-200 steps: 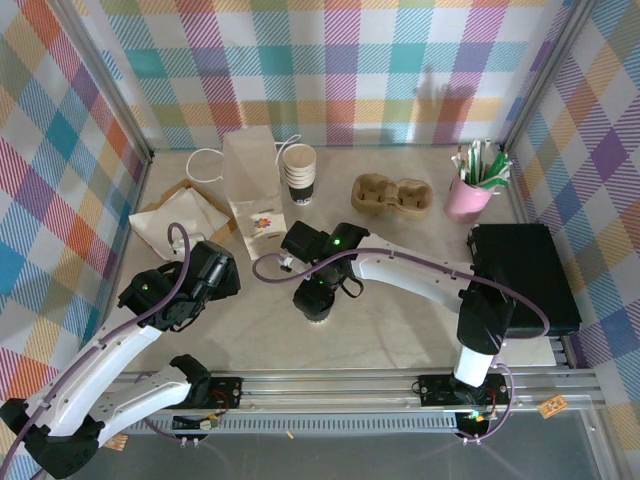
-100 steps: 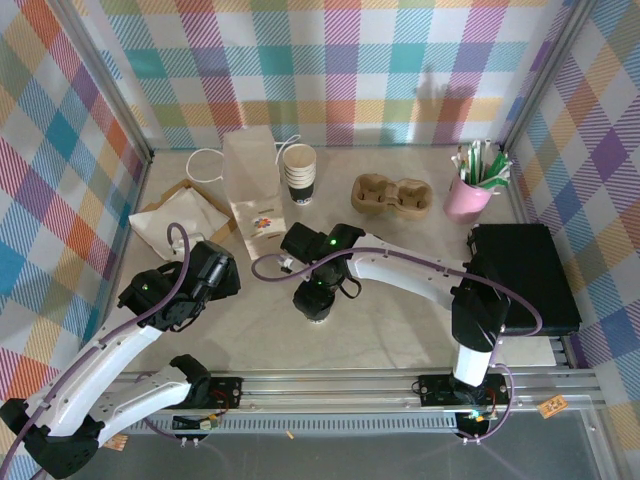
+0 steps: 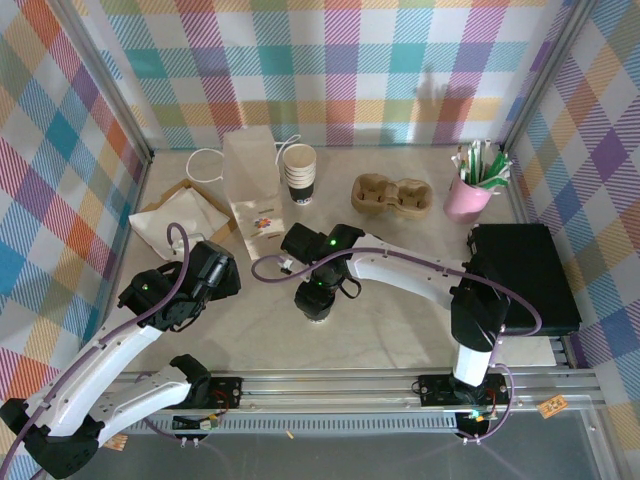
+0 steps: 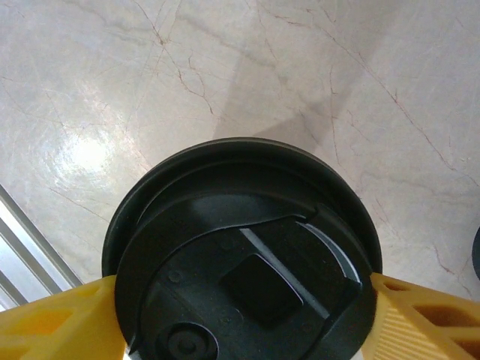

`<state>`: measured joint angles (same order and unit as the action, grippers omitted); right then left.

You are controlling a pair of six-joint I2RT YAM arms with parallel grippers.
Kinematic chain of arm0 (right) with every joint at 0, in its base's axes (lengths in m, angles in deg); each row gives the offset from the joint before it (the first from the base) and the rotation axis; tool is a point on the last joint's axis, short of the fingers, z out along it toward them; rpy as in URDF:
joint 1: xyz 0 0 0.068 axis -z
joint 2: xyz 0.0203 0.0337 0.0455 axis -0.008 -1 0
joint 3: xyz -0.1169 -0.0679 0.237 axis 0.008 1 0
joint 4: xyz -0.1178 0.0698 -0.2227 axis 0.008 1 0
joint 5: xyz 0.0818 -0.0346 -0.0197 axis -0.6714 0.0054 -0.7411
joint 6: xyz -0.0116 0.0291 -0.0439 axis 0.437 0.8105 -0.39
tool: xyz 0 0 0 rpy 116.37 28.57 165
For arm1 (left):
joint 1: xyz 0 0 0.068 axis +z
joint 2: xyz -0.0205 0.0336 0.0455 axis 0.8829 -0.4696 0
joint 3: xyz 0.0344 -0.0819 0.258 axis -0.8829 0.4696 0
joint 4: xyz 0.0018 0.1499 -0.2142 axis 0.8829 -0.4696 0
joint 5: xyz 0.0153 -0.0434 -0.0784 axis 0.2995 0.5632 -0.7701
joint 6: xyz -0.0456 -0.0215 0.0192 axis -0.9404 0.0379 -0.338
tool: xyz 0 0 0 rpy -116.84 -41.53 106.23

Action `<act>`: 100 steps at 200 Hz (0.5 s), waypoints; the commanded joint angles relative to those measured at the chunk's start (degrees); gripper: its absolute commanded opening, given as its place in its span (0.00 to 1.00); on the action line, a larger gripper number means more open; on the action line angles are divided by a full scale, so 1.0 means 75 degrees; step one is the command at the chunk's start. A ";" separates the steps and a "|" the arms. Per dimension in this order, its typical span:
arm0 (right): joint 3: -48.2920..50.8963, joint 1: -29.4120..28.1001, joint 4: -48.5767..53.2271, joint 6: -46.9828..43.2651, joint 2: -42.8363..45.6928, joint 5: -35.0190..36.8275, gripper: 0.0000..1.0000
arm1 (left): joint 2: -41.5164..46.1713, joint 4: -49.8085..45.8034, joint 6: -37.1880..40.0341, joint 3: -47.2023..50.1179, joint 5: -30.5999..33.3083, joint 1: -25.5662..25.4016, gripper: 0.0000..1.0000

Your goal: Pack the takeout coffee

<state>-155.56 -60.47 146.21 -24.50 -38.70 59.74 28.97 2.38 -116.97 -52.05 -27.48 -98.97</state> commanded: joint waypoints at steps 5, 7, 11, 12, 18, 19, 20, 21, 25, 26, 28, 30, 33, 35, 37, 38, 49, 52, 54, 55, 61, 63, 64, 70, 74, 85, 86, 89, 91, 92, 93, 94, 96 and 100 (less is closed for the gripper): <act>0.0282 0.0022 0.0281 0.0019 0.0054 0.0095 0.69 | 0.0008 -0.0204 -0.0109 -0.0084 -0.0018 0.0059 1.00; 0.0282 0.0021 0.0286 0.0043 0.0061 0.0096 0.69 | 0.0008 -0.0199 -0.0111 -0.0086 -0.0022 0.0061 1.00; 0.0282 0.0021 0.0293 0.0066 0.0092 0.0107 0.69 | 0.0009 -0.0198 -0.0115 -0.0086 -0.0022 0.0063 1.00; 0.0284 0.0021 0.0290 0.0068 0.0097 0.0113 0.69 | 0.0008 -0.0198 -0.0103 -0.0098 -0.0019 0.0065 1.00; 0.0286 0.0024 0.0289 0.0101 0.0131 0.0136 0.68 | 0.0009 -0.0204 -0.0083 -0.0107 -0.0026 0.0061 1.00; 0.0286 0.0028 0.0288 0.0109 0.0134 0.0140 0.68 | 0.0008 -0.0206 -0.0081 -0.0109 -0.0021 0.0058 1.00; 0.0285 0.0018 0.0288 0.0113 0.0142 0.0147 0.68 | 0.0014 -0.0208 -0.0081 -0.0109 -0.0018 0.0056 1.00; 0.0285 0.0025 0.0294 0.0115 0.0145 0.0151 0.67 | 0.0011 -0.0209 -0.0080 -0.0121 -0.0017 0.0055 1.00; 0.0282 0.0032 0.0305 0.0146 0.0172 0.0181 0.67 | 0.0014 -0.0210 -0.0065 -0.0136 -0.0017 0.0055 1.00; 0.0284 0.0032 0.0308 0.0155 0.0172 0.0191 0.66 | 0.0017 -0.0210 -0.0067 -0.0140 -0.0022 0.0054 1.00; 0.0279 0.0032 0.0310 0.0173 0.0190 0.0214 0.66 | 0.0019 -0.0215 -0.0056 -0.0150 -0.0023 0.0060 1.00; 0.0281 0.0034 0.0317 0.0190 0.0200 0.0237 0.66 | 0.0011 -0.0211 -0.0045 -0.0157 -0.0008 0.0063 1.00; 0.0291 0.0035 0.0320 0.0221 0.0206 0.0263 0.66 | 0.0016 -0.0209 -0.0041 -0.0163 -0.0010 0.0056 1.00; 0.0290 0.0036 0.0328 0.0237 0.0222 0.0278 0.65 | 0.0010 -0.0209 -0.0023 -0.0173 -0.0008 0.0055 1.00; 0.0295 0.0033 0.0336 0.0253 0.0234 0.0294 0.65 | 0.0017 -0.0209 -0.0004 -0.0187 0.0004 0.0055 1.00; 0.0296 0.0033 0.0335 0.0261 0.0238 0.0295 0.65 | 0.0013 -0.0209 -0.0001 -0.0189 0.0006 0.0055 1.00; 0.0319 0.0066 0.0389 0.0349 0.0314 0.0360 0.65 | -0.0003 -0.0201 0.0063 -0.0260 0.0029 0.0060 1.00; 0.0323 0.0073 0.0393 0.0383 0.0331 0.0390 0.64 | -0.0012 -0.0189 0.0089 -0.0276 0.0031 0.0058 1.00; 0.0339 0.0078 0.0399 0.0409 0.0335 0.0413 0.64 | -0.0009 -0.0187 0.0100 -0.0289 0.0032 0.0061 1.00; 0.0347 0.0084 0.0402 0.0421 0.0347 0.0424 0.64 | -0.0006 -0.0186 0.0109 -0.0293 0.0032 0.0064 1.00; 0.0380 0.0108 0.0415 0.0499 0.0407 0.0467 0.64 | -0.0029 -0.0153 0.0161 -0.0346 0.0021 0.0055 1.00; 0.0400 0.0113 0.0416 0.0526 0.0439 0.0482 0.63 | -0.0036 -0.0154 0.0185 -0.0359 0.0029 0.0055 1.00; 0.0407 0.0114 0.0416 0.0538 0.0446 0.0482 0.63 | -0.0038 -0.0152 0.0193 -0.0369 0.0030 0.0055 1.00; 0.0472 0.0146 0.0422 0.0635 0.0527 0.0504 0.63 | -0.0077 -0.0112 0.0250 -0.0428 0.0023 0.0065 1.00; 0.0505 0.0169 0.0428 0.0691 0.0582 0.0523 0.62 | -0.0088 -0.0096 0.0297 -0.0473 0.0014 0.0055 1.00; 0.0645 0.0240 0.0440 0.0885 0.0777 0.0599 0.62 | -0.0174 -0.0013 0.0446 -0.0591 -0.0024 0.0054 1.00; 0.0658 0.0248 0.0440 0.0899 0.0797 0.0605 0.61 | -0.0177 -0.0006 0.0464 -0.0602 -0.0025 0.0054 1.00; 0.0705 0.0263 0.0443 0.0946 0.0855 0.0630 0.61 | -0.0211 0.0017 0.0520 -0.0640 -0.0027 0.0054 1.00; 0.0736 0.0280 0.0449 0.0981 0.0900 0.0648 0.61 | -0.0223 0.0032 0.0547 -0.0667 -0.0036 0.0060 1.00; 0.0751 0.0291 0.0451 0.0994 0.0923 0.0653 0.61 | -0.0230 0.0040 0.0568 -0.0676 -0.0037 0.0057 1.00; 0.0770 0.0297 0.0457 0.1013 0.0940 0.0662 0.61 | -0.0240 0.0040 0.0584 -0.0691 -0.0049 0.0055 1.00; 0.0785 0.0299 0.0454 0.1028 0.0960 0.0672 0.61 | -0.0257 0.0044 0.0603 -0.0705 -0.0056 0.0061 1.00; 0.0820 0.0322 0.0464 0.1071 0.1005 0.0685 0.61 | -0.0275 0.0071 0.0647 -0.0730 -0.0066 0.0056 1.00; 0.0899 0.0362 0.0483 0.1166 0.1093 0.0722 0.60 | -0.0311 0.0113 0.0734 -0.0778 -0.0107 0.0055 1.00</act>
<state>-151.38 -59.27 146.67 -20.13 -34.63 62.67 27.70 2.55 -115.20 -54.71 -27.50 -98.97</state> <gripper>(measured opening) 0.673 0.997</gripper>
